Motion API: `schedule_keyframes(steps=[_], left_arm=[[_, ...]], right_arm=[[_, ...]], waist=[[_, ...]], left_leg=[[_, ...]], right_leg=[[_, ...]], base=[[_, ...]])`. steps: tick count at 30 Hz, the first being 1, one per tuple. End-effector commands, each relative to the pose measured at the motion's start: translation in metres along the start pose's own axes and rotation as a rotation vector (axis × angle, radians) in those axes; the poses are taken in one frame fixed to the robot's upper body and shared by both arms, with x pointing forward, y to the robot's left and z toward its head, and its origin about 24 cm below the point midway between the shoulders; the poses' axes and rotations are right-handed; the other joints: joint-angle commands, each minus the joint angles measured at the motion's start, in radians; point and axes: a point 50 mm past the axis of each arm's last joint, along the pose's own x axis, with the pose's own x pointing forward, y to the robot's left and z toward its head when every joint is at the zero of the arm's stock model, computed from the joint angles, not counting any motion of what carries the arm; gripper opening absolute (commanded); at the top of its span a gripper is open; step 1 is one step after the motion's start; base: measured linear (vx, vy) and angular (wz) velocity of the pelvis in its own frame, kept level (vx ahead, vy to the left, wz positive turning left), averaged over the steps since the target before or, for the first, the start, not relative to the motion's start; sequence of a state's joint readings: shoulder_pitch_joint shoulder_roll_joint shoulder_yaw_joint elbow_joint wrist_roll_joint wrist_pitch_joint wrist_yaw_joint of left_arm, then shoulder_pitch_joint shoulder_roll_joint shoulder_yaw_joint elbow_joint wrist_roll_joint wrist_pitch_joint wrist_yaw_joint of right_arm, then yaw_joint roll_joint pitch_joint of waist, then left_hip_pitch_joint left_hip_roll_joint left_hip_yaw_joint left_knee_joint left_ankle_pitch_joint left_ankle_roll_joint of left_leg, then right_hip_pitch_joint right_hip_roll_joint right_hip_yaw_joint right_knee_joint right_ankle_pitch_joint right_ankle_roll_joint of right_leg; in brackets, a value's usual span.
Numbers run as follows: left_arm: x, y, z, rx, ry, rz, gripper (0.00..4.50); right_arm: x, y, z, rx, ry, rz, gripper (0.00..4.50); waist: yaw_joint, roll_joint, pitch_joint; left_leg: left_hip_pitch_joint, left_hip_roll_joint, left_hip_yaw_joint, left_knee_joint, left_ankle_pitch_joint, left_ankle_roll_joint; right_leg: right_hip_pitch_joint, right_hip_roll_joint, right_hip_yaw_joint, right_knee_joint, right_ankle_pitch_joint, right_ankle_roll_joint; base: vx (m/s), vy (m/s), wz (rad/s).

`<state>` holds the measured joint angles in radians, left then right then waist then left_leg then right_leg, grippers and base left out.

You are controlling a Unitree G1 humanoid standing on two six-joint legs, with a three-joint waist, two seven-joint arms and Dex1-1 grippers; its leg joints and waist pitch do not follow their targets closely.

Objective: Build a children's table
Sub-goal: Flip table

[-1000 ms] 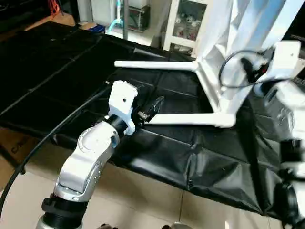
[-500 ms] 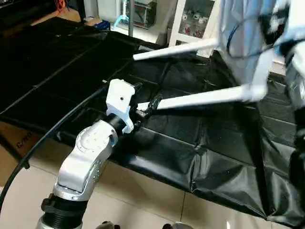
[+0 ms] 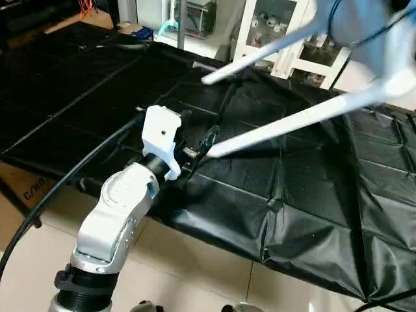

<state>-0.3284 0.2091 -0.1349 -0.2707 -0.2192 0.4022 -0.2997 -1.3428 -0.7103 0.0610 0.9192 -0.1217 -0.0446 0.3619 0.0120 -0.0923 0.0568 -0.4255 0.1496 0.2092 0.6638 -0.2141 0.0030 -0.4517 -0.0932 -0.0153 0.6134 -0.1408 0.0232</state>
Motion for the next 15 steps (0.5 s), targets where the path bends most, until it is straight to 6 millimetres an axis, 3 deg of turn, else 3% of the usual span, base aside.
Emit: schedule_keyframes(steps=[1,4,15], left_arm=[[0.003,-0.004,0.009,0.021,-0.03,-0.015,3.51],[0.004,-0.003,0.01,0.021,-0.036,-0.015,3.51],[0.004,-0.004,0.01,0.012,-0.041,-0.012,3.51]], right_arm=[[-0.002,-0.016,0.015,-0.17,-0.037,-0.02,1.95],[0.001,-0.019,0.022,-0.244,-0.034,-0.014,1.95],[0.005,-0.026,0.028,-0.438,0.052,0.031,1.94]], waist=[[-0.005,-0.014,-0.072],[-0.007,-0.012,-0.068],[-0.013,-0.014,-0.069]], left_leg=[[0.037,0.066,-0.026,-0.075,-0.174,0.037],[0.043,0.068,-0.026,-0.076,-0.23,0.015],[0.034,0.07,-0.029,-0.076,-0.21,-0.006]], right_leg=[[0.044,-0.028,0.015,-0.054,-0.232,-0.195],[0.034,-0.025,0.015,-0.059,-0.275,-0.186],[0.038,-0.025,0.016,-0.048,-0.206,-0.182]], base=[[0.0,0.0,0.0],[0.0,0.0,0.0],[0.0,0.0,0.0]])
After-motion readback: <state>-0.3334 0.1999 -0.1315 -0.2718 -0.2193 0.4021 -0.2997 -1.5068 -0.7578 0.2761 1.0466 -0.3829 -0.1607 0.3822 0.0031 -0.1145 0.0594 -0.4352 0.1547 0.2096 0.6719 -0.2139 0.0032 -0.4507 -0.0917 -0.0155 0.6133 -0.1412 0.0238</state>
